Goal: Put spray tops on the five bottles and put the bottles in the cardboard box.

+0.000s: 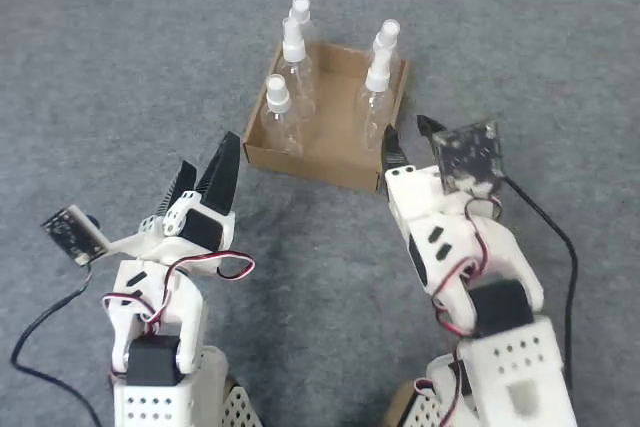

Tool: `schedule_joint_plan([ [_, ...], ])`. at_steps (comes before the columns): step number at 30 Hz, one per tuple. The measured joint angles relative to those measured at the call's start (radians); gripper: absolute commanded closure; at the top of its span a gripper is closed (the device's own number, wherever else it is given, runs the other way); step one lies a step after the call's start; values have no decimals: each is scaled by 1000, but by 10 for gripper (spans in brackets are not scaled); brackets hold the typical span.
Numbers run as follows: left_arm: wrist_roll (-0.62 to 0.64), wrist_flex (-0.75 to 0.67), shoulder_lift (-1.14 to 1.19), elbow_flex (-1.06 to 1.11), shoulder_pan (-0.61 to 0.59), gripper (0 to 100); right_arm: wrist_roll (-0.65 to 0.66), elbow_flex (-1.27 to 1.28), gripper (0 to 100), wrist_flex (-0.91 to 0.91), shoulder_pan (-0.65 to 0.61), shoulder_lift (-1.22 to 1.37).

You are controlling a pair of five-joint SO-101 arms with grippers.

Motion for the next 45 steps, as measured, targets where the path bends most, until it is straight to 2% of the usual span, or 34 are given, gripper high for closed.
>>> schedule_joint_plan([
  [10,0,0,0,0,0,712,-2,0,972,6,2,-192],
  [17,0,0,0,0,0,917,-2,0,969,58,12,-285],
  [21,-15,0,0,0,0,991,-2,0,968,132,58,-339],
  [25,-69,-31,0,40,-2,988,-2,0,968,206,104,-414],
  [32,-101,-175,0,121,-2,988,-2,0,967,330,121,-502],
  [38,-215,-192,0,135,0,988,-2,40,967,404,207,-565],
  [45,-242,-192,0,140,0,988,-2,233,967,404,226,-611],
])
